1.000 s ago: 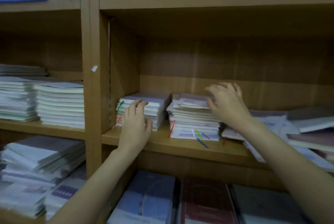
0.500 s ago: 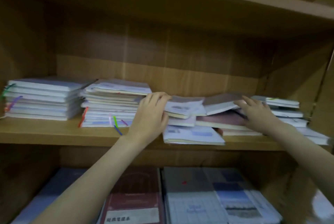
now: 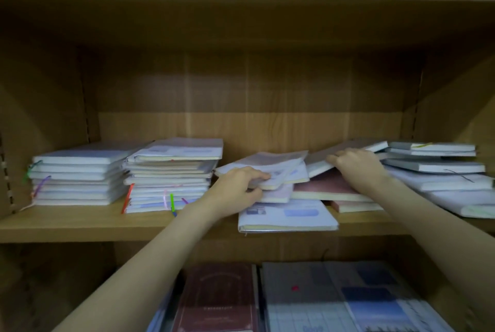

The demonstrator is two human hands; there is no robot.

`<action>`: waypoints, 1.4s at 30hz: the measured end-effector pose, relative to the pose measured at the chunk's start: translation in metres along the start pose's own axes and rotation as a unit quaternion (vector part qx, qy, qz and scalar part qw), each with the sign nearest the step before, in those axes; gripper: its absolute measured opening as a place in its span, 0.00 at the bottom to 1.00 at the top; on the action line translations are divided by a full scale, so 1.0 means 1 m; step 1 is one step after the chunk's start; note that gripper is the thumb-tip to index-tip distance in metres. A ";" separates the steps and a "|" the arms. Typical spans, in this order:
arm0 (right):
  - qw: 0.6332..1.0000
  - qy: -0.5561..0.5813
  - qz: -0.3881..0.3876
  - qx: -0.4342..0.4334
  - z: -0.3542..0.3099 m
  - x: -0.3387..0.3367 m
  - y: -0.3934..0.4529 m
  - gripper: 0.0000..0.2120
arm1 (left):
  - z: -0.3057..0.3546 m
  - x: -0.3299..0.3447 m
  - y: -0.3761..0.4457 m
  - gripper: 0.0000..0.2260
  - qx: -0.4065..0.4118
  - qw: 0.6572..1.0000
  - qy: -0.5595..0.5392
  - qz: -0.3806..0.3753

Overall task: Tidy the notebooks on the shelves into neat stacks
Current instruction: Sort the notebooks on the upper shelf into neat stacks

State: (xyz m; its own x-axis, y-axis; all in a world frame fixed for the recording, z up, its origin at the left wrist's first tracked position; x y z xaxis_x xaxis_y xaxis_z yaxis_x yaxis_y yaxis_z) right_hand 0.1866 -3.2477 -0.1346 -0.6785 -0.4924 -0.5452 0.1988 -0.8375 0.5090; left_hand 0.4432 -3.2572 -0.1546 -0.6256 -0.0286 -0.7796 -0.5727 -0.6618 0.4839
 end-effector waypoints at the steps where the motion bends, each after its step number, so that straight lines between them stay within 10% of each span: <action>1: 1.000 0.012 0.017 0.006 0.003 -0.005 -0.003 0.17 | 0.001 -0.001 0.000 0.18 -0.006 1.000 0.009 -0.004; 14: 0.925 0.161 0.323 0.124 0.087 -0.095 -0.058 0.13 | 0.022 -0.009 -0.012 0.27 -0.055 0.988 -0.131 0.060; 19: 0.879 0.241 0.389 0.134 0.069 -0.138 -0.058 0.10 | 0.055 -0.042 -0.027 0.31 0.007 0.910 -0.348 0.227; 27: 0.858 0.308 0.398 0.106 0.008 -0.172 -0.031 0.12 | 0.039 -0.084 -0.071 0.06 0.019 0.840 -0.476 0.260; 33: 0.802 0.345 0.478 0.097 -0.060 -0.223 0.032 0.10 | -0.010 -0.151 -0.109 0.15 0.057 0.776 -0.515 0.360; 39: 0.896 0.426 0.093 -0.081 -0.181 -0.236 0.118 0.21 | -0.123 -0.202 -0.134 0.14 -0.108 0.864 -0.214 0.443; 42: 0.890 0.436 0.051 -0.121 -0.218 -0.238 0.121 0.21 | -0.153 -0.184 -0.146 0.19 -0.153 0.897 -0.065 0.411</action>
State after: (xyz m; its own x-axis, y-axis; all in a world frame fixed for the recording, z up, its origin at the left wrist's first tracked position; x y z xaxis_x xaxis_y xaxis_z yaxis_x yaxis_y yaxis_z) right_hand 0.5261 -3.2838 -0.0884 0.1390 -0.4771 -0.8678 0.4463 -0.7521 0.4850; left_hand 0.7229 -3.2701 -0.1431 -0.8377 -0.5257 -0.1480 0.2683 -0.6322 0.7268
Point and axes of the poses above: each hand's wrist, its own y-axis towards the middle knuckle, its own x-axis out of the palm, z = x × y, the point moved 2 cm from there along y, towards the middle knuckle, and after that the axes turned 10 degrees about -y, right-handed, at the moved point
